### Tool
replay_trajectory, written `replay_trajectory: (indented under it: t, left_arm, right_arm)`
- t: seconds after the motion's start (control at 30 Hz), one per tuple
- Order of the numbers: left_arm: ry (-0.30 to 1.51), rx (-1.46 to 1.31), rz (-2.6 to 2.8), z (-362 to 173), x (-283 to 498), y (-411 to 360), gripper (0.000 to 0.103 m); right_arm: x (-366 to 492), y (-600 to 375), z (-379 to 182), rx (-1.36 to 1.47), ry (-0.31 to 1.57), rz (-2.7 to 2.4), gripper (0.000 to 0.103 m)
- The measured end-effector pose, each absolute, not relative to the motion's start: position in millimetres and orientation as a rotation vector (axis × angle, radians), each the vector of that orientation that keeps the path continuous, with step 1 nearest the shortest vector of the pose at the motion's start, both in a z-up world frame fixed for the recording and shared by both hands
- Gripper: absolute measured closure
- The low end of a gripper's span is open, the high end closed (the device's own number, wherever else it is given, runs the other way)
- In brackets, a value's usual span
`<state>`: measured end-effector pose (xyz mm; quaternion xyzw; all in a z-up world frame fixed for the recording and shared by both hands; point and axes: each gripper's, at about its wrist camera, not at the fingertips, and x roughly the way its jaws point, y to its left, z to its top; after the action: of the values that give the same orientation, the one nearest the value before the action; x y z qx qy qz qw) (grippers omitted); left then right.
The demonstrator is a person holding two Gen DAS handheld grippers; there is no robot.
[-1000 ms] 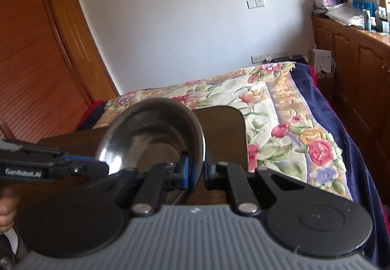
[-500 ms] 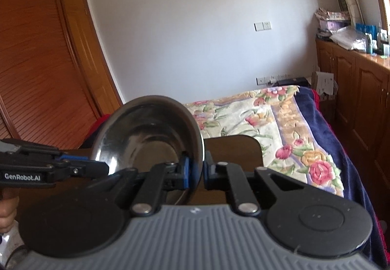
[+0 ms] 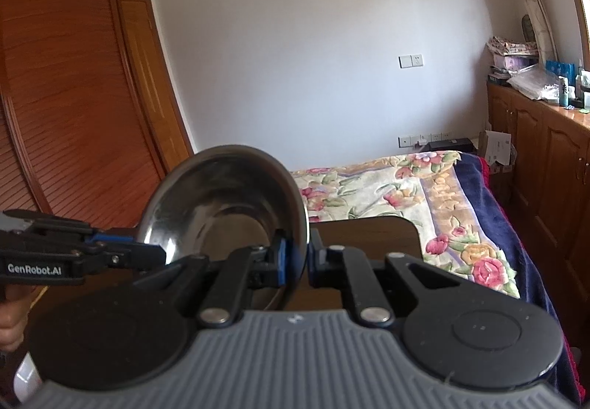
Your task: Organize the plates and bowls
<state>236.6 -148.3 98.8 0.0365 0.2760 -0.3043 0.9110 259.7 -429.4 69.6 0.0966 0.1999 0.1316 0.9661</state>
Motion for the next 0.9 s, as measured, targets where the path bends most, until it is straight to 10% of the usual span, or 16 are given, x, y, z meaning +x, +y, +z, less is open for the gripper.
replay_trajectory:
  t: [0.9]
  left_arm:
    - [0.484,0.067,-0.605,85,125,-108,0.06]
  right_arm:
    - [179,-390,71,0.166,0.364,0.331,0.09]
